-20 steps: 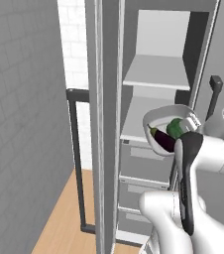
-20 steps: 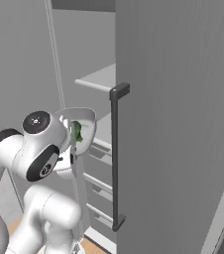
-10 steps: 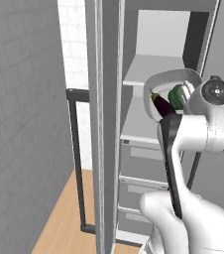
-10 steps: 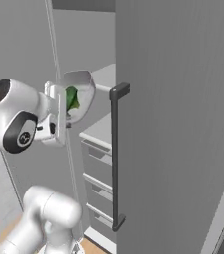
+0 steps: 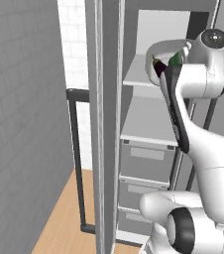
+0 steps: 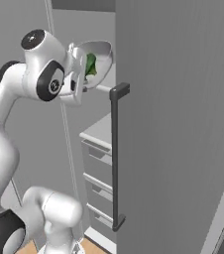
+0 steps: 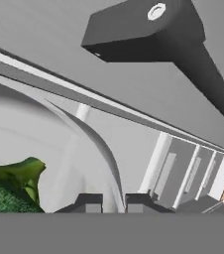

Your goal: Take the meat container that has the fish and place it on the second highest rack of the freezer. Then take the vegetable container that has the broccoli and eggplant and place it on the highest rack of the freezer.

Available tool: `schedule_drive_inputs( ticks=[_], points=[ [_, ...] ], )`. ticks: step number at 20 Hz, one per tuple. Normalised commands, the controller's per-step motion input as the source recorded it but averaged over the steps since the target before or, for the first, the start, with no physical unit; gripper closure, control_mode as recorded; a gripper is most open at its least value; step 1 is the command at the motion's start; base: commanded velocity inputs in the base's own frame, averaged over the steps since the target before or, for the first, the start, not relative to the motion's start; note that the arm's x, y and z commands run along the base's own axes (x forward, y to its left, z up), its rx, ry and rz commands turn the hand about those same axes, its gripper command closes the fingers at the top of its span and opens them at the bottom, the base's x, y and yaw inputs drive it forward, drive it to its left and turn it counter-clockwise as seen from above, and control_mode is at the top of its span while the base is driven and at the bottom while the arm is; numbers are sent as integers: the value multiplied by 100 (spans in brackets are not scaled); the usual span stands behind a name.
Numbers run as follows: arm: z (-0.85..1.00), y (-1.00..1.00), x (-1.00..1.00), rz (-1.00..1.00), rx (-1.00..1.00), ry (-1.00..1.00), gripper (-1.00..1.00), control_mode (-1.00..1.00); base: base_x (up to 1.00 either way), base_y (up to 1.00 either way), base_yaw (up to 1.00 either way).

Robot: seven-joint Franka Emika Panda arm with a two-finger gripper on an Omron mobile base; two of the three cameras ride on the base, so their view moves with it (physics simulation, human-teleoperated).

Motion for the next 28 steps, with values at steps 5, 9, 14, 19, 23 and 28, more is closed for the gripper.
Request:
schedule_drive_inputs(
  ticks=[5,9,14,19,23,28],
  points=[
    [-30,-4,78,0,-2,13,100,-100,0,0,0],
    [-20,-12,91,0,-1,7,100,-100,0,0,0],
    [-25,-35,100,-3,0,1,100,-100,0,0,0],
    [-46,-40,90,-3,0,0,100,-100,0,0,0],
    [-29,-27,73,-5,0,-1,-100,-100,0,0,0],
    [0,0,-5,0,0,0,-100,-100,0,0,0]
  ],
)
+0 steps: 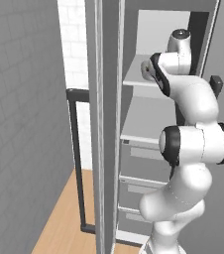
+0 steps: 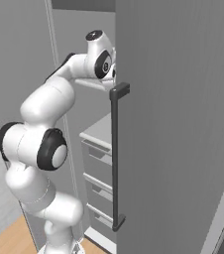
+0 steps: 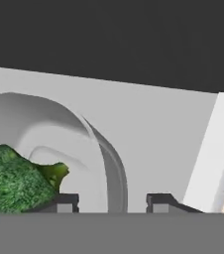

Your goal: Take the meat container that has the fish and place it on the second highest rack of the freezer. Then take the vegetable container that has the broccoli and eggplant and place it on the highest rack of the freezer.

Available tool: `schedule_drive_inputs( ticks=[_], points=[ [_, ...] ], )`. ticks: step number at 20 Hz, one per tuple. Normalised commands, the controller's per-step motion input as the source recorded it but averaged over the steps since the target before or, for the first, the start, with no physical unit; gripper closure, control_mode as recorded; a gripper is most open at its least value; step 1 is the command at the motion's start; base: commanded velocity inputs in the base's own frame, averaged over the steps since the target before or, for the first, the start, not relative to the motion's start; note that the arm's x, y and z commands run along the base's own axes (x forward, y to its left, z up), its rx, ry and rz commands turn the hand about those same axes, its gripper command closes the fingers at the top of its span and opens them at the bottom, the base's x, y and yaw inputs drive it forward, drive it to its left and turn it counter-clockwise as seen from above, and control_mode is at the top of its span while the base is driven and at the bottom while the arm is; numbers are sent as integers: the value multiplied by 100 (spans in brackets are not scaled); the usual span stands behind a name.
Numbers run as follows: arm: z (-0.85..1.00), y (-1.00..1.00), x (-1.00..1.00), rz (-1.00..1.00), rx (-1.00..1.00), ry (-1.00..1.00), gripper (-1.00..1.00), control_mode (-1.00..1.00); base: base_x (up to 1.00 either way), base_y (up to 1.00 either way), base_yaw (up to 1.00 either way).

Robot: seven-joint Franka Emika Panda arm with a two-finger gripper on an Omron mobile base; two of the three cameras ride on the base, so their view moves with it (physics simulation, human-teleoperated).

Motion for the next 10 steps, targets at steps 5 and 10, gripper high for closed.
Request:
schedule_drive_inputs(
  ticks=[5,10],
  points=[
    [4,38,-76,0,-7,-17,-100,-100,0,0,0],
    [-10,98,-100,0,-18,-25,-100,-100,0,0,0]
  ],
)
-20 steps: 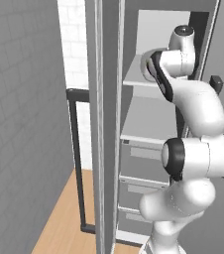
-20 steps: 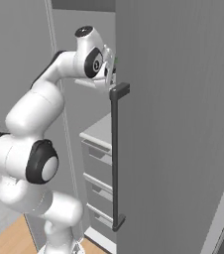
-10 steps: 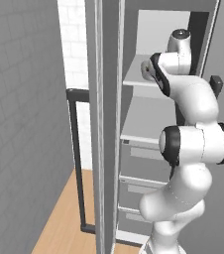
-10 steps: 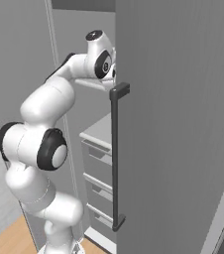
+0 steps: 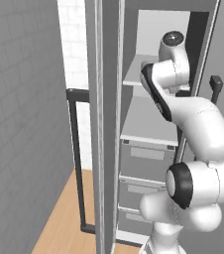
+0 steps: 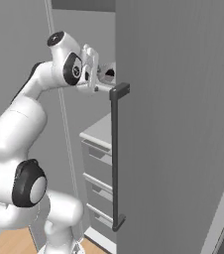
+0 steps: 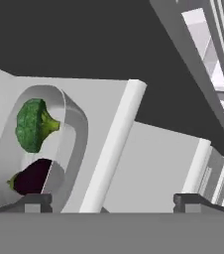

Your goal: Take the meat container that has the fish and place it on the second highest rack of the freezer. Then take the vegetable container that has the broccoli and eggplant and place it on the highest rack of the freezer.

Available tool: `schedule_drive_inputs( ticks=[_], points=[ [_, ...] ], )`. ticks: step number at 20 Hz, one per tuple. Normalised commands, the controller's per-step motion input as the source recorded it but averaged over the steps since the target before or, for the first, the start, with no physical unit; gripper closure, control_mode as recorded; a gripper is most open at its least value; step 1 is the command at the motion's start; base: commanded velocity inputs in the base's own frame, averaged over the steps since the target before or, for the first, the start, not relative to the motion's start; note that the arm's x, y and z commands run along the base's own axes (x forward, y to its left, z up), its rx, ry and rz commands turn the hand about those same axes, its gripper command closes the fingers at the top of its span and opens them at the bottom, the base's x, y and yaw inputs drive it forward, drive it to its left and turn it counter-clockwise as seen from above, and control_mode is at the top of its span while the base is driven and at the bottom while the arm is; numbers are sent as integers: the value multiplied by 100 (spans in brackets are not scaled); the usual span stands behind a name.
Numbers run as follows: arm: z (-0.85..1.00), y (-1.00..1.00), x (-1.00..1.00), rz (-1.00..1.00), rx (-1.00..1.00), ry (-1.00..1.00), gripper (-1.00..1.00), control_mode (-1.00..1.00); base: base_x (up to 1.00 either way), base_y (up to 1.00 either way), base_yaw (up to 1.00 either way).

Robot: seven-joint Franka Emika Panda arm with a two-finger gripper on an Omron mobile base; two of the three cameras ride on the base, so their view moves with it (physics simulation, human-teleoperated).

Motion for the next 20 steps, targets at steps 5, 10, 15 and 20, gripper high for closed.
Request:
schedule_drive_inputs(
  ticks=[5,10,15,20],
  points=[
    [-17,73,-100,-2,-3,-13,-100,-100,0,0,0],
    [-19,5,-100,-1,11,0,-100,-100,0,0,0],
    [-54,0,-100,2,1,0,-100,-100,0,0,0],
    [-37,-18,-60,1,4,-5,-100,100,-40,-23,0]
  ],
)
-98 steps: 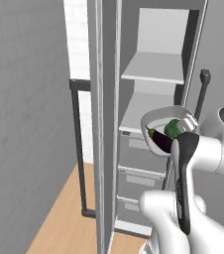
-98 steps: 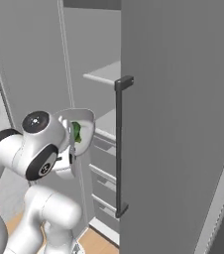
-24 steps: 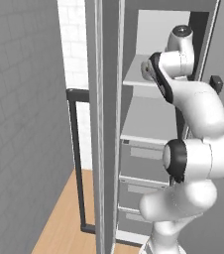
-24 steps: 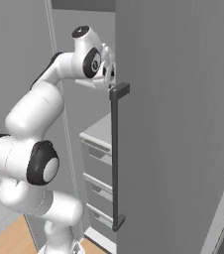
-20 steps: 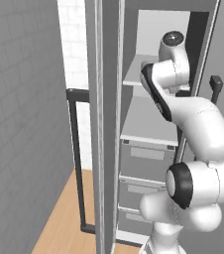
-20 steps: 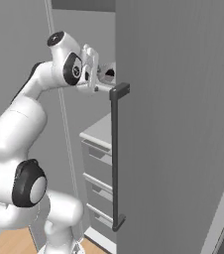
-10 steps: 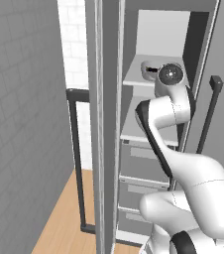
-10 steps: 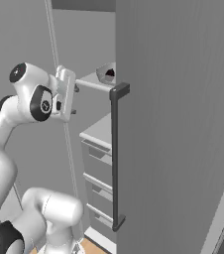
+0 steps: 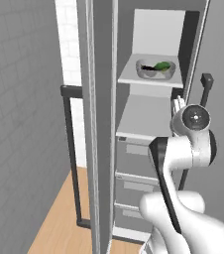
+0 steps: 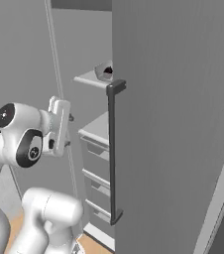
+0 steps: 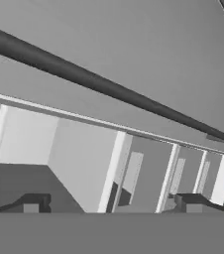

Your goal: Take the meat container that has the fish and place it on the second highest rack of the freezer. Then take the vegetable container that has the broccoli and eggplant and place it on the highest rack of the freezer.

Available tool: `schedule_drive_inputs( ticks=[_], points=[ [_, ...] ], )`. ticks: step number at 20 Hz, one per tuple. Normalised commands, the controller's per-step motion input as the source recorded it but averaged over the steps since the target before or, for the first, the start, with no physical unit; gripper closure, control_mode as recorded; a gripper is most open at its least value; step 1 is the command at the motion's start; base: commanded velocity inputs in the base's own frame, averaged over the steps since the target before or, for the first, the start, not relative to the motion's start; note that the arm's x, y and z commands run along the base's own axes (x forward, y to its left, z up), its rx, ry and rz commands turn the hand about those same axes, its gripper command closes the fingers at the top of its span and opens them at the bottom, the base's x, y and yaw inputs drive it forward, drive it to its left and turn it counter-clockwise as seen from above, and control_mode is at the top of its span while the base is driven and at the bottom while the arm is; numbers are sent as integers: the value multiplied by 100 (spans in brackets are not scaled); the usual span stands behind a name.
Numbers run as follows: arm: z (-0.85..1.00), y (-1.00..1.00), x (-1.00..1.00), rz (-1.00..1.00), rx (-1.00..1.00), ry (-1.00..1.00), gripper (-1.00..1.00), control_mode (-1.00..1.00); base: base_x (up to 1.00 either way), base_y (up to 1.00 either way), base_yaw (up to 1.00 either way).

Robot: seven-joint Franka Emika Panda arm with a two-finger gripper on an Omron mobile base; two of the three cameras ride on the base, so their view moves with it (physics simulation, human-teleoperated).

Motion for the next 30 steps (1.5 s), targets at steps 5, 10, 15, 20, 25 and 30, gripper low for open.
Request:
schedule_drive_inputs(
  ticks=[5,10,15,20,25,30],
  points=[
    [0,0,0,0,0,0,-100,100,-100,-27,-6],
    [0,0,0,0,0,0,-100,100,-100,-9,-48],
    [0,0,0,0,0,0,-100,100,-72,-92,-54],
    [0,0,0,0,0,0,-100,100,-30,-100,-48],
    [0,0,0,0,0,0,-100,100,4,-100,-37],
    [0,0,0,0,0,0,-100,100,70,-100,-5]
  ],
)
